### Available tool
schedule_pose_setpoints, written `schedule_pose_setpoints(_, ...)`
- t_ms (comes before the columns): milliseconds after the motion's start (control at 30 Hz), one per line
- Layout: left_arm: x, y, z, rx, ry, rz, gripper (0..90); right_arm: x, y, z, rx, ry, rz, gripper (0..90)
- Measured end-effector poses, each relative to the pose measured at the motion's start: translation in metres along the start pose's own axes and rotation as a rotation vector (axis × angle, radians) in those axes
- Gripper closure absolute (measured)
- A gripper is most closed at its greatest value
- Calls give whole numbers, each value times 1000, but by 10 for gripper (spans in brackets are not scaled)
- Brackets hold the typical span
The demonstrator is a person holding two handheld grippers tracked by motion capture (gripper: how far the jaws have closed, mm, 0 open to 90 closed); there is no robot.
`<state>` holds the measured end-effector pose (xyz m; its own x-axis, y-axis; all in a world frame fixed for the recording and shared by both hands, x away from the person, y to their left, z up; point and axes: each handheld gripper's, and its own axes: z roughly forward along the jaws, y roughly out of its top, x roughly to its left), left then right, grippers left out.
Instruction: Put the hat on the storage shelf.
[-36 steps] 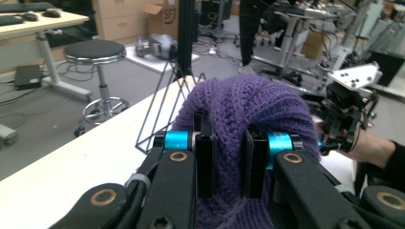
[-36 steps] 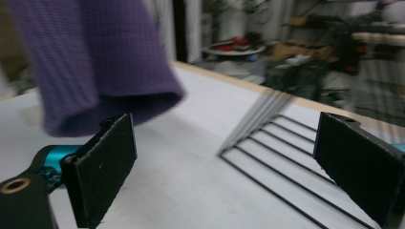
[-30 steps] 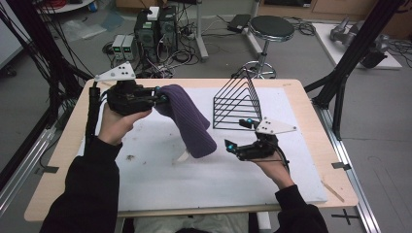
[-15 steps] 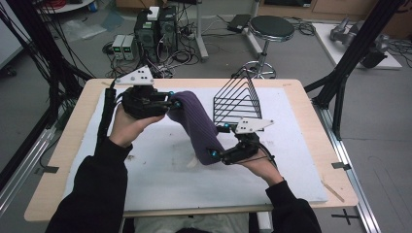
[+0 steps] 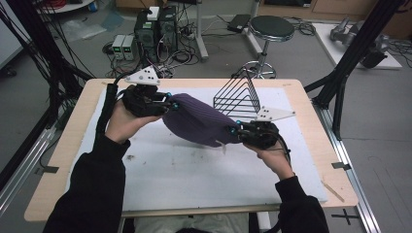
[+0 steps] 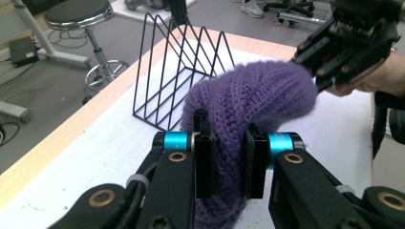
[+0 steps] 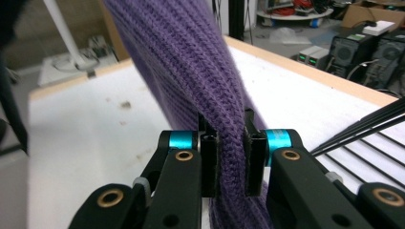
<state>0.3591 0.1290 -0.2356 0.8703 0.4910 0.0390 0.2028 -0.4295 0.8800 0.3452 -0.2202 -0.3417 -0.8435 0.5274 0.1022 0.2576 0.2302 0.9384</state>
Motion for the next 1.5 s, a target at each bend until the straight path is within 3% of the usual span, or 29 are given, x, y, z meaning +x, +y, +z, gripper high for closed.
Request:
schedule_pose_setpoints(167, 2, 12, 5, 6, -5, 12, 789, -9, 4, -7, -7, 9, 24, 822)
schedule_pose_setpoints(300, 3, 20, 9, -5, -3, 24, 789, -12, 7, -9, -12, -8, 14, 822)
schedule_pose_setpoints(667, 12, 34, 15, -65, 13, 7, 789, -25, 35, -25, -27, -54, -15, 822)
schedule_pose_setpoints(933, 12, 63, 17, -93, 88, 56, 791, -35, 47, -23, -51, -70, 9, 821)
schedule_pose_setpoints(1200, 21, 87, 20, -121, 91, 33, 791, -48, 61, -18, -102, -93, 35, 819)
schedule_pose_setpoints(1333, 27, 94, 23, -110, 118, 32, 791, -60, 67, -20, -152, -104, 71, 819)
schedule_pose_setpoints(1500, 26, 101, 27, -120, 166, 46, 790, -67, 74, -16, -158, -136, 72, 818)
